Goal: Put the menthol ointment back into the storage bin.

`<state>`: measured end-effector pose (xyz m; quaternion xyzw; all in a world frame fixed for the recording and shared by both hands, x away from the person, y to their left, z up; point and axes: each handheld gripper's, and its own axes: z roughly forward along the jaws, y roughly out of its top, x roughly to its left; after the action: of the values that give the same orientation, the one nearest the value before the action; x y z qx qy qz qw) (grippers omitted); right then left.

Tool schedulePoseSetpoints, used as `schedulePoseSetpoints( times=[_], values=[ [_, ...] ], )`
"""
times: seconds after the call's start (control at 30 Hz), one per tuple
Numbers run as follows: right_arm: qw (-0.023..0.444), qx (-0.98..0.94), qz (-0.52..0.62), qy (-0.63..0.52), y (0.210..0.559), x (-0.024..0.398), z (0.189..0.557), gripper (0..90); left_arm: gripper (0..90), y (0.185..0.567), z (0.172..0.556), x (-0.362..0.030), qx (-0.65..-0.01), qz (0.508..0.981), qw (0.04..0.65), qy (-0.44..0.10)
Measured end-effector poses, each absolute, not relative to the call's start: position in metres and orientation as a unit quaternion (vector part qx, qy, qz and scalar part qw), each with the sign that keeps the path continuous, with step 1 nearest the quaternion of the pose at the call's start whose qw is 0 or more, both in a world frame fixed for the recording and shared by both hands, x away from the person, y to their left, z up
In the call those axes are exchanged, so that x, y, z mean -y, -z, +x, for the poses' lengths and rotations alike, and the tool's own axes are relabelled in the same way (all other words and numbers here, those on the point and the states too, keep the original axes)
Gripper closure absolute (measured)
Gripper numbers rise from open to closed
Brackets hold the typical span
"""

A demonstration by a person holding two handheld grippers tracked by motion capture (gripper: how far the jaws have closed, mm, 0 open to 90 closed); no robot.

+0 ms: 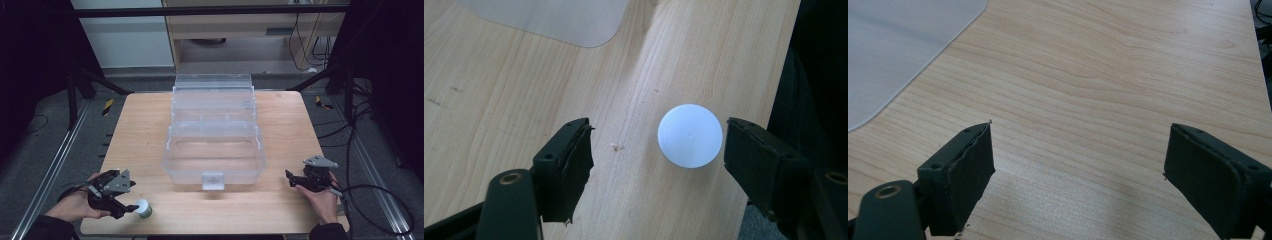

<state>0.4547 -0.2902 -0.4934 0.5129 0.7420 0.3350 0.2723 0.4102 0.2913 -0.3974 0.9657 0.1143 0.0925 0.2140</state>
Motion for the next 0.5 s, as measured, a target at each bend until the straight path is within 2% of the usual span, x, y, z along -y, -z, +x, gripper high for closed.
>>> schedulePoseSetpoints(
  times=[0.5],
  values=[
    [0.263, -0.747, 0.51, -0.334, 0.494, 0.29, 0.455, 14.1, 33.1, 0.409, 0.409, -0.282, -0.084, 0.976, 0.185, -0.074]
  ],
)
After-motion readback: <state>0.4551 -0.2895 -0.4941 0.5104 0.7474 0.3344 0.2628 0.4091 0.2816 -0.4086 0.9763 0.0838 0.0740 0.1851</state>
